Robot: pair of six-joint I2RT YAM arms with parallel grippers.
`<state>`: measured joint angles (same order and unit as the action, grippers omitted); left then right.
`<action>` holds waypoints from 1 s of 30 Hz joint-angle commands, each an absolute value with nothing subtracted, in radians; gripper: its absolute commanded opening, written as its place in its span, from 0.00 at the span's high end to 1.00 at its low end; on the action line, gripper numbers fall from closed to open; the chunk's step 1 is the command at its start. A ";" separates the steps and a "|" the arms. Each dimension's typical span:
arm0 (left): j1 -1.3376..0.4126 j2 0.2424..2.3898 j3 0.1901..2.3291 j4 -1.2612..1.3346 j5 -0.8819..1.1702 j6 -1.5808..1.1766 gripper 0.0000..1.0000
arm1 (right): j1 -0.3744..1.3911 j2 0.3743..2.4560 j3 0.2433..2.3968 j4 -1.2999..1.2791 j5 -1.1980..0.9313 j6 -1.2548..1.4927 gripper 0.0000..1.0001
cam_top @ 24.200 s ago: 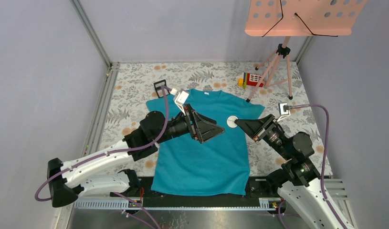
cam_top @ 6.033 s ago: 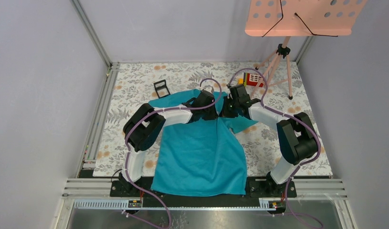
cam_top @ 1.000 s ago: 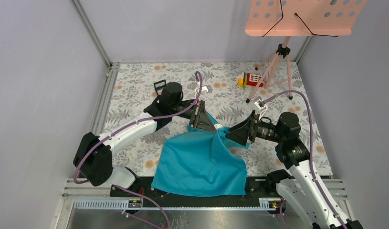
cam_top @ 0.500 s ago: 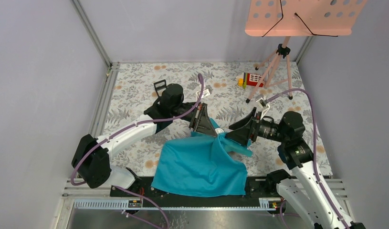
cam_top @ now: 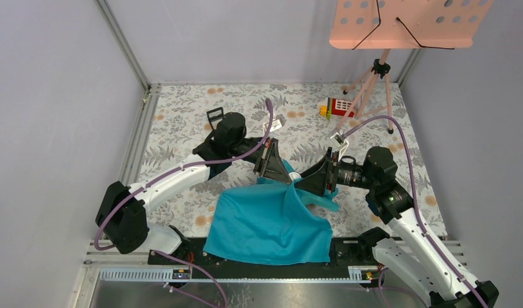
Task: Pin the brooch onto the clothing
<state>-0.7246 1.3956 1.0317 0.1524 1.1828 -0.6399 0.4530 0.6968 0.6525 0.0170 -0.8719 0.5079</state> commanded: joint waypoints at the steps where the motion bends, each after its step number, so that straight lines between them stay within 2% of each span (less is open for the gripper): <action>1: -0.730 1.356 1.035 0.219 1.221 -0.638 1.00 | 0.464 0.704 0.669 0.097 -0.840 0.527 0.42; 12: -0.739 1.362 1.034 0.219 1.220 -0.638 1.00 | 0.477 0.711 0.662 0.091 -0.813 0.526 0.45; 30: -0.740 1.361 1.035 0.219 1.221 -0.635 1.00 | 0.494 0.709 0.676 0.008 -0.673 0.467 0.65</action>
